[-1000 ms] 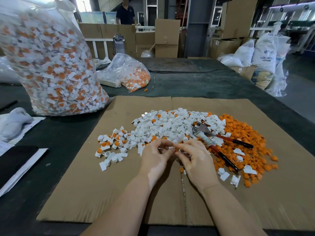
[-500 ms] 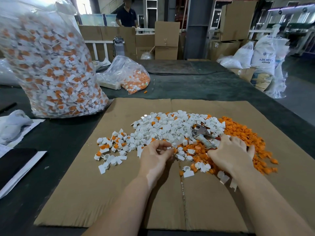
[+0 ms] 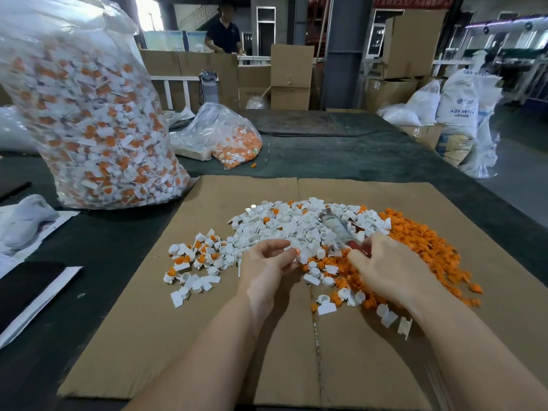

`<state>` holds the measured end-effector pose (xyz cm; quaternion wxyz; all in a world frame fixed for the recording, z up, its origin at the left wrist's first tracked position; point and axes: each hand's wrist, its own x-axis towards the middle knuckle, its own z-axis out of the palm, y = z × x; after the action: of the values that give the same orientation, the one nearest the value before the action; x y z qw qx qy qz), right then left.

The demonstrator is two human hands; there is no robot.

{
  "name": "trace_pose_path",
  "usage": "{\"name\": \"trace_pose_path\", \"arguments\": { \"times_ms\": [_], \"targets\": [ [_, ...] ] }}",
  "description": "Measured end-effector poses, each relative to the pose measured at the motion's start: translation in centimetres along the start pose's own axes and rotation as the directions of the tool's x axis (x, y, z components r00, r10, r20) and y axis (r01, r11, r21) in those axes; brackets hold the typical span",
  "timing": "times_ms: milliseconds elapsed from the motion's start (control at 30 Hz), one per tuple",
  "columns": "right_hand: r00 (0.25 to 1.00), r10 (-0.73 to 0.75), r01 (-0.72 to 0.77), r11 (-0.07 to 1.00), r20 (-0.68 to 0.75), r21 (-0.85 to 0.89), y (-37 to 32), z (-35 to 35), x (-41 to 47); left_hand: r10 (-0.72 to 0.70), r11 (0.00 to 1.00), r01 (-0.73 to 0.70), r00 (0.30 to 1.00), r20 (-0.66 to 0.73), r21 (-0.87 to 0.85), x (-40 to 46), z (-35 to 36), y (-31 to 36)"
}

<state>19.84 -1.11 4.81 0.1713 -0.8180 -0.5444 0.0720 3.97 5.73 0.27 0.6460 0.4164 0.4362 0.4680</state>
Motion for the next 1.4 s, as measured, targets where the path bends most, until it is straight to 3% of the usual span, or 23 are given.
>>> {"name": "trace_pose_path", "arguments": {
  "times_ms": [67,133,367,500,600,800,1000,1133,1300,1400],
  "targets": [
    [0.981,-0.052,0.005,0.971,0.188,0.241,-0.9,-0.4,-0.6,-0.005,0.999,0.004,1.0,-0.006,-0.049,0.3,0.4,0.7],
    [0.946,-0.105,-0.02,0.926,0.306,0.377,-1.6,-0.4,-1.2,-0.012,0.996,0.01,1.0,-0.018,-0.087,0.4,0.8,1.3],
    [0.861,-0.117,-0.186,0.834,0.495,0.52,-2.4,-1.0,-2.1,-0.026,1.0,0.027,0.997,-0.068,0.004,1.1,0.8,1.7],
    [0.814,-0.126,-0.224,0.832,0.568,0.507,-2.5,-1.1,-2.0,-0.057,0.998,0.056,0.994,-0.091,-0.014,1.0,0.9,1.6],
    [0.818,-0.125,-0.205,0.849,0.562,0.488,-2.5,-1.0,-1.9,-0.058,0.998,0.054,0.993,-0.107,-0.041,0.6,1.3,1.7],
    [0.9,-0.143,0.027,0.961,0.412,0.274,-2.6,-0.2,-1.8,-0.046,0.998,0.039,0.991,-0.127,-0.052,0.1,1.8,1.9],
    [0.918,-0.126,0.016,0.959,0.375,0.283,-2.4,0.7,-1.9,-0.059,0.994,0.046,0.989,-0.132,-0.098,-0.2,1.9,1.1],
    [0.949,-0.127,0.07,0.977,0.29,0.199,-2.1,1.4,-2.0,-0.062,0.988,0.042,0.989,-0.136,-0.151,-0.2,2.0,0.6],
    [0.957,-0.122,0.023,0.937,0.265,0.349,-1.0,1.3,-2.0,-0.064,0.978,0.036,0.989,-0.132,-0.206,0.3,1.7,-0.1],
    [0.985,-0.068,0.022,0.961,0.157,0.277,-0.1,1.9,-1.7,-0.029,0.99,0.005,0.986,-0.161,-0.144,0.5,1.3,-0.5]
  ]
}}
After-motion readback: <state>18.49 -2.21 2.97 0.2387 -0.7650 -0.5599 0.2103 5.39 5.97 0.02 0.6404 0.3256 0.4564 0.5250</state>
